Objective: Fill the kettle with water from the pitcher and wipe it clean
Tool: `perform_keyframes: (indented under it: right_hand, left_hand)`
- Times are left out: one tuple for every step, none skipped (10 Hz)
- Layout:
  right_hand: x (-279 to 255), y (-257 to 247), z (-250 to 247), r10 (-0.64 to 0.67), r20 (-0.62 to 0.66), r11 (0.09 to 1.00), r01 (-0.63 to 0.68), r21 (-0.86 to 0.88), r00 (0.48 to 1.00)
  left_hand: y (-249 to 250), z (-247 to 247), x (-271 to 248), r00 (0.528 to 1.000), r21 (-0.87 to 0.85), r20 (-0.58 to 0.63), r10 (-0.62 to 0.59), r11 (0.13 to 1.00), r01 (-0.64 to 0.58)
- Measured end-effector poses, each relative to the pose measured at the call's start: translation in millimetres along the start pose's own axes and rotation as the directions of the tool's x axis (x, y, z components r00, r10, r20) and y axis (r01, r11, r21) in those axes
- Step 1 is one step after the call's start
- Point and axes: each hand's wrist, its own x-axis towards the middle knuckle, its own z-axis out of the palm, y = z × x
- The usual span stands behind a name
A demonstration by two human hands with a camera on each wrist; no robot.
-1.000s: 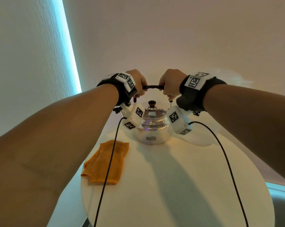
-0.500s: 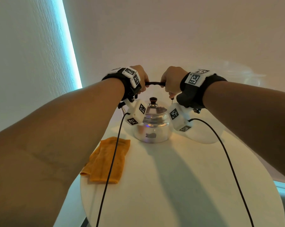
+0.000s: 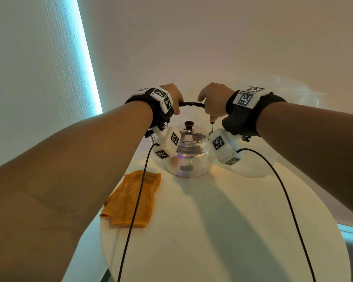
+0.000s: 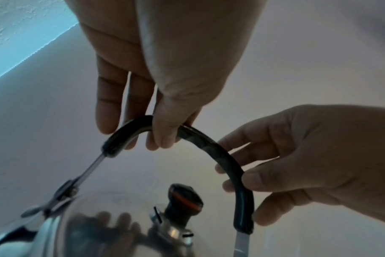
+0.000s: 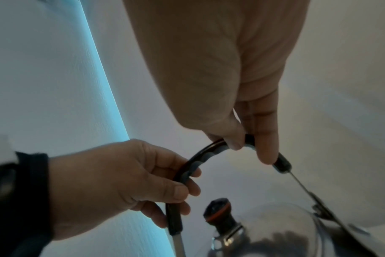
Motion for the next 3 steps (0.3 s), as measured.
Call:
perform_keyframes:
  right_hand:
    - [-16.5,1.6,-14.4,-0.023,-0.048,0.983,0.031,0.183,0.999]
    - [-56.2,8.4,-46.1,-0.059,-0.196,0.901,0.137,0.411,0.979]
    - [-120.3,32.1,-82.7,-0.050,-0.479,0.823,0.308,0.477,0.876]
  left_hand:
    - [-2.2,-4.1,-5.2,1.000,0.004,-0.006,-0.024,1.000,0.024]
    - [-13.7,-22.1,-22.2,0.993,-0.057,-0.112,-0.029,0.998,0.023]
    - [-33.4,-37.8,-68.5,0.972,-0.119,-0.233,-0.027,0.993,-0.002]
